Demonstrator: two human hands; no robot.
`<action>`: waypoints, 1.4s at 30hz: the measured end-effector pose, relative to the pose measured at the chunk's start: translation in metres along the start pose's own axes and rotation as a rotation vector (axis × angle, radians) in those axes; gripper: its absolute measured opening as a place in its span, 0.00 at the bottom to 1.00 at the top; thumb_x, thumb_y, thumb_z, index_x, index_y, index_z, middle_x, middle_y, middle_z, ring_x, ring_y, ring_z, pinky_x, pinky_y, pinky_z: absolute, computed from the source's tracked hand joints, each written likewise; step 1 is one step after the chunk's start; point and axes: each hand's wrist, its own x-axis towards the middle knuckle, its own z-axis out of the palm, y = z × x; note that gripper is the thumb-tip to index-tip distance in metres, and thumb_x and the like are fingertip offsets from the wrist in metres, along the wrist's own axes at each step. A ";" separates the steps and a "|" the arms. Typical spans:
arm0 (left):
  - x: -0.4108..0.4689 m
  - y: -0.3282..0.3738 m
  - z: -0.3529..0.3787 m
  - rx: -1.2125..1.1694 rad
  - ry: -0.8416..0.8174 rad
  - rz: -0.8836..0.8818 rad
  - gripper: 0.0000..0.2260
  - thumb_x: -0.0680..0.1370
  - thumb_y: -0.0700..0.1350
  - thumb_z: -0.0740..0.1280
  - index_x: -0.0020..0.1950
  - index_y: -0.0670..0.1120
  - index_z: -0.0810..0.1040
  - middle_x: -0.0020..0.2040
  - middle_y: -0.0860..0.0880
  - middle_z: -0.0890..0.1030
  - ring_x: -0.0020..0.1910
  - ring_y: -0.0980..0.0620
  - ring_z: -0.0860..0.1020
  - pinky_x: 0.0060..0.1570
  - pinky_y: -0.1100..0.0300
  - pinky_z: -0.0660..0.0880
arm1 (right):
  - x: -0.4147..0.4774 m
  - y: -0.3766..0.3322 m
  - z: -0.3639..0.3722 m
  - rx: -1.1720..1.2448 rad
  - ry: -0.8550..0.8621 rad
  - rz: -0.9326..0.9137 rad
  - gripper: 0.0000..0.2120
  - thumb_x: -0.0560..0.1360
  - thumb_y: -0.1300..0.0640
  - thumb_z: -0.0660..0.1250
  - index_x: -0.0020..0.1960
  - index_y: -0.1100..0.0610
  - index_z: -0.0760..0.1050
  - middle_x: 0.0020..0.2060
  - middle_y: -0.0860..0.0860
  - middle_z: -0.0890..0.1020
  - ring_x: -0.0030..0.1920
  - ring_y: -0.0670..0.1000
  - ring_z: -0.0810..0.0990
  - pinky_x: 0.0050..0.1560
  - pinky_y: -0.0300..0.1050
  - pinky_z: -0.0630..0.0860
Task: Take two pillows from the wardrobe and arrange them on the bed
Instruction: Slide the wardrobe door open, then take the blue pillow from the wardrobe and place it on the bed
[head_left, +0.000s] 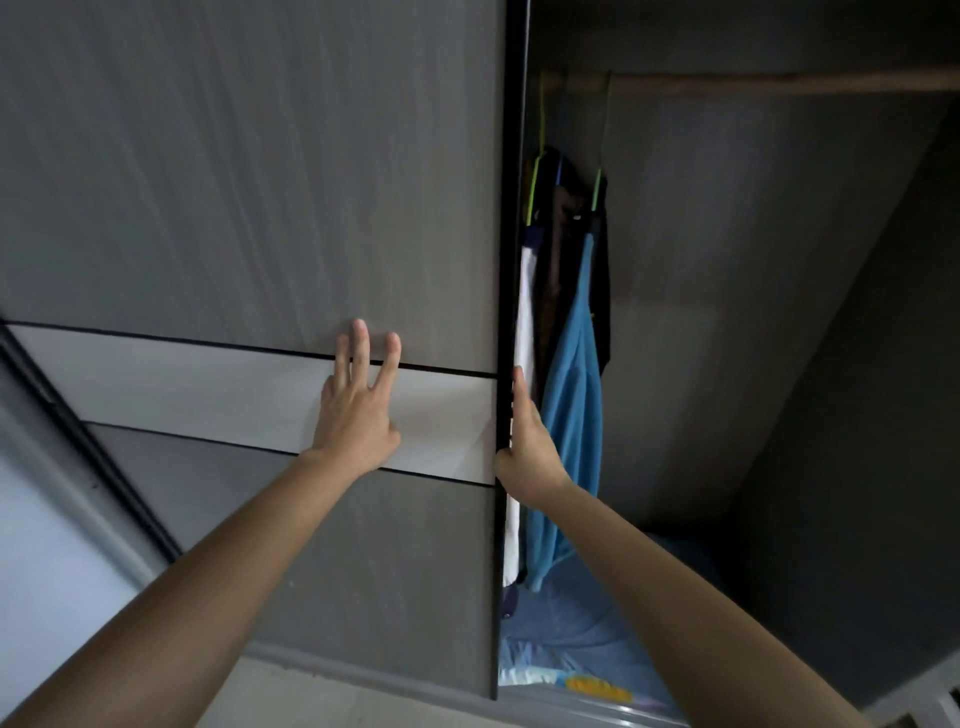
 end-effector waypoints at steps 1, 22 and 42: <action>0.000 -0.005 0.001 -0.002 -0.014 -0.008 0.47 0.69 0.35 0.66 0.80 0.50 0.42 0.79 0.40 0.34 0.78 0.36 0.41 0.68 0.44 0.66 | 0.003 -0.003 0.006 0.014 -0.017 -0.002 0.52 0.69 0.70 0.57 0.77 0.37 0.32 0.79 0.42 0.52 0.73 0.52 0.65 0.53 0.35 0.70; 0.015 0.050 0.007 -0.122 0.410 0.511 0.23 0.80 0.50 0.58 0.76 0.48 0.65 0.77 0.40 0.62 0.76 0.39 0.61 0.71 0.39 0.60 | -0.003 0.015 -0.059 -0.214 0.294 -0.105 0.19 0.78 0.57 0.61 0.69 0.54 0.74 0.58 0.51 0.80 0.59 0.50 0.79 0.58 0.51 0.78; 0.011 0.301 0.186 -0.245 -0.224 0.669 0.28 0.81 0.55 0.58 0.78 0.46 0.60 0.79 0.38 0.54 0.78 0.40 0.54 0.73 0.37 0.57 | -0.135 0.251 -0.236 -0.528 0.474 0.437 0.21 0.78 0.55 0.63 0.71 0.54 0.70 0.62 0.57 0.77 0.61 0.60 0.77 0.58 0.51 0.74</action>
